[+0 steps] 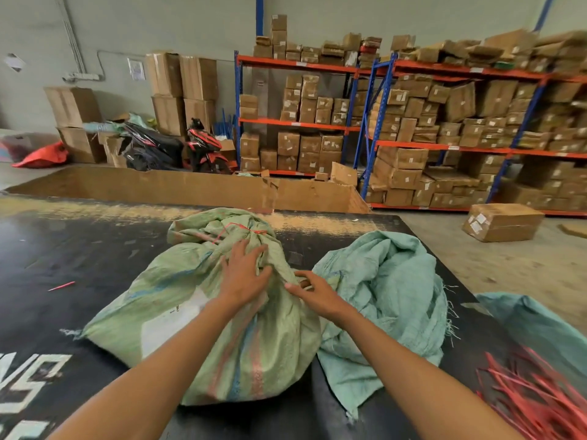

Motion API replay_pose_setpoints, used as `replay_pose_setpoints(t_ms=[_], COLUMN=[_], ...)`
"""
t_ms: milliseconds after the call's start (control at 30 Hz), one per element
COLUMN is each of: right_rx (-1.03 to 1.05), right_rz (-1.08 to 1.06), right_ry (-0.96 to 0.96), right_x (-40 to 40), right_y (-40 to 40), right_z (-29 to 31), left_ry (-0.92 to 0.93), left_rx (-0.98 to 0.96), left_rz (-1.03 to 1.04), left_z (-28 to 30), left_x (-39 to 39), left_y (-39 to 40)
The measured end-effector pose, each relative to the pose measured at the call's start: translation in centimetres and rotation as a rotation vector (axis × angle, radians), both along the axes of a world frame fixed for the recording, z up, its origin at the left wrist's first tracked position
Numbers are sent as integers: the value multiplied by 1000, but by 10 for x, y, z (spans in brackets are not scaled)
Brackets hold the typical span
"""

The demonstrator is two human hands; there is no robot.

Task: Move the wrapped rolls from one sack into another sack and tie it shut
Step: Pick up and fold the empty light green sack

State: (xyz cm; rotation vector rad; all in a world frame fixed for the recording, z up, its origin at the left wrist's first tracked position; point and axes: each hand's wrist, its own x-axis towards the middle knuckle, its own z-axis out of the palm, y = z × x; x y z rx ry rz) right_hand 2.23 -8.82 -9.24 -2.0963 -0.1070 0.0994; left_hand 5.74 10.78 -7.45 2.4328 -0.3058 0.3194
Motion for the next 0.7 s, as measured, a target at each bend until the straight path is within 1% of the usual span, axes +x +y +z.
replay_pose_setpoints(t_ms=[67, 167, 233, 267, 300, 333, 367, 400, 433, 467, 500, 600, 667, 700], right_rx=[-20, -8, -5, -14, -47, -94, -151, -196, -237, -280, -310, -297, -190, -70], right_rz=[-57, -236, -333, -363, -393, -428, -468, -508, -550, -584, -610, -669, -688, -695], right_ry=[-39, -100, -89, -72, -41, -4, 36, 65, 92, 116, 146, 240, 294, 308], right_x=[-11, -24, -31, -32, -33, -32, -29, -25, -23, -21, -19, -10, -3, 1], right_y=[-19, -62, -96, -114, -131, -149, -166, -182, -197, -212, -225, -267, -293, -304], right_z=[6, 10, 11, 8, 4, -2, -9, -16, -20, -25, -27, -38, -50, -57], left_ry=[-113, -255, -214, -115, 66, 315, 601, 847, 1007, 1089, 1090, 975, 946, 915], left_rx=[-77, -188, -269, -331, -414, -498, -539, -519, -493, -505, -554, -749, -881, -938], left_rz=[-49, -122, -212, -269, -319, -344, -332, -294, -235, -142, -18, 304, 466, 518], left_z=[1, 7, 10, 10, 10, 7, 4, -1, -8, -18, -29, -50, -59, -65], left_x=[-13, -34, -46, -51, -57, -61, -64, -66, -65, -65, -62, -56, -52, -48], left_y=[-18, -58, -90, -107, -125, -142, -158, -173, -186, -199, -210, -242, -260, -267])
